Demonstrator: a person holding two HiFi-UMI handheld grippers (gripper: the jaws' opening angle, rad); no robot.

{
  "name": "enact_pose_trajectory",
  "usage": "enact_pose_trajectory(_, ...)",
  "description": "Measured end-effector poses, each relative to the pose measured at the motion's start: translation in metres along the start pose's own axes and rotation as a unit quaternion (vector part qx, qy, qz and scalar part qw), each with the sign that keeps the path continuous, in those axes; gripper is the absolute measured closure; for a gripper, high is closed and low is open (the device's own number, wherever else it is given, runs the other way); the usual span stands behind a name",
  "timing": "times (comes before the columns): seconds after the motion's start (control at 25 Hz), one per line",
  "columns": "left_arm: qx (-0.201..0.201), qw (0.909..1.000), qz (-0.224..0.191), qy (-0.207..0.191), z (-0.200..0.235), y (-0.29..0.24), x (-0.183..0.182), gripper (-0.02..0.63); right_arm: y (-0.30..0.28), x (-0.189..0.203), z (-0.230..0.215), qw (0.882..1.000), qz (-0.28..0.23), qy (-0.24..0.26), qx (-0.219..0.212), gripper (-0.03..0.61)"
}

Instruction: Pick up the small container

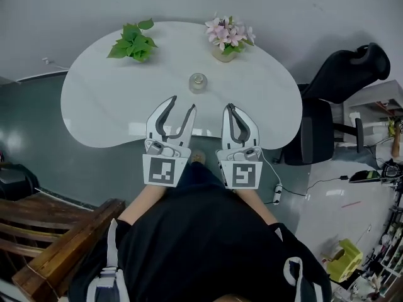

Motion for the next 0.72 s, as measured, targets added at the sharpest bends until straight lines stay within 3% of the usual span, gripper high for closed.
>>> enact_pose_trajectory(0.28, 0.019, 0.9996, 0.015, 0.014, 0.005, -0.025, 0.033, 0.445, -0.016, 0.030, -0.004, 0.999, 0.032, -0.009, -0.003, 0.555)
enact_pose_trajectory(0.52, 0.026, 0.9989, 0.030, 0.024, 0.013, -0.037, 0.060, 0.445, -0.033, 0.045, -0.010, 0.999, -0.001, -0.036, 0.016, 0.555)
enact_pose_trajectory(0.72, 0.030, 0.9981, 0.047, 0.026, 0.019, -0.045, 0.087, 0.442, -0.040, 0.064, -0.014, 0.999, 0.003, -0.033, 0.021, 0.555)
Point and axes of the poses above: the fingertips, and each gripper's own axes: y backward along the fingers, z to its left, x out of its underside, the point moved 6 cm from there along y, backward along the fingers, and after that the axes turned 15 degrees about -z, right-handed, at the moved point
